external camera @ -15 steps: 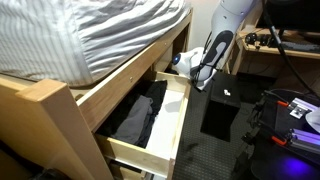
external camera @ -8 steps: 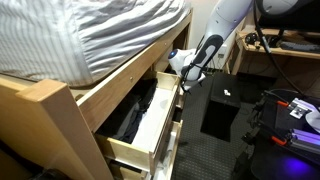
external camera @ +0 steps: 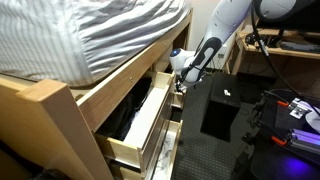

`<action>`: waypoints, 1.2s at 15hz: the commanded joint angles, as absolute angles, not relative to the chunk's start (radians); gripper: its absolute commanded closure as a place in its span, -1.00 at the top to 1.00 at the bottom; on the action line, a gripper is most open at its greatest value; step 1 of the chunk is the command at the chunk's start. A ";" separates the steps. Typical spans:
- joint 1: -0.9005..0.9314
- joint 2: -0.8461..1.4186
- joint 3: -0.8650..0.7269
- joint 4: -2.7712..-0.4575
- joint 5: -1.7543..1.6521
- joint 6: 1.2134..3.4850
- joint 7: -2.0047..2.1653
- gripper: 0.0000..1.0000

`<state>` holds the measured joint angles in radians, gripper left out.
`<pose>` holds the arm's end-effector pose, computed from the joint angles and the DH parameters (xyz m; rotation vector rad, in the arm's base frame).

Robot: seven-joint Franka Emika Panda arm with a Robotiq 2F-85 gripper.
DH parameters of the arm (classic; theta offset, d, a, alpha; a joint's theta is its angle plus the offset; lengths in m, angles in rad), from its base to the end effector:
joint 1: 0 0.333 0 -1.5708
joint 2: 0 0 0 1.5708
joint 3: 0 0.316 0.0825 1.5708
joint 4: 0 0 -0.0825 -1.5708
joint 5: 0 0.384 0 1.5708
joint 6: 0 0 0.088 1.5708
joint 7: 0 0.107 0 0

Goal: Open the top most drawer on the left, close the topmost drawer on the right, close the topmost drawer on the left

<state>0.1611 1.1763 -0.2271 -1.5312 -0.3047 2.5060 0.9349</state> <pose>0.6319 -0.0322 -0.0442 2.5899 -0.8255 -0.0208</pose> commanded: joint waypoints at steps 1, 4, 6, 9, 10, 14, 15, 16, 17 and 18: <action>0.170 1.237 -0.236 -1.503 -0.224 2.702 0.948 1.00; 0.210 1.286 -0.272 -1.478 -0.168 2.812 0.951 1.00; 0.256 1.309 -0.311 -1.473 -0.136 2.877 0.966 1.00; 0.422 1.350 -0.455 -1.448 -0.113 2.945 1.050 1.00; 0.485 1.365 -0.507 -1.424 -0.108 2.925 1.084 1.00; 0.686 1.451 -0.685 -1.217 -0.165 2.611 1.294 1.00; 0.694 1.465 -0.690 -1.176 -0.192 2.551 1.317 1.00; 0.695 1.470 -0.683 -1.139 -0.217 2.486 1.323 1.00; 0.698 1.400 -0.643 -1.237 -0.224 2.551 1.319 1.00; 0.708 1.405 -0.638 -1.214 -0.239 2.523 1.337 1.00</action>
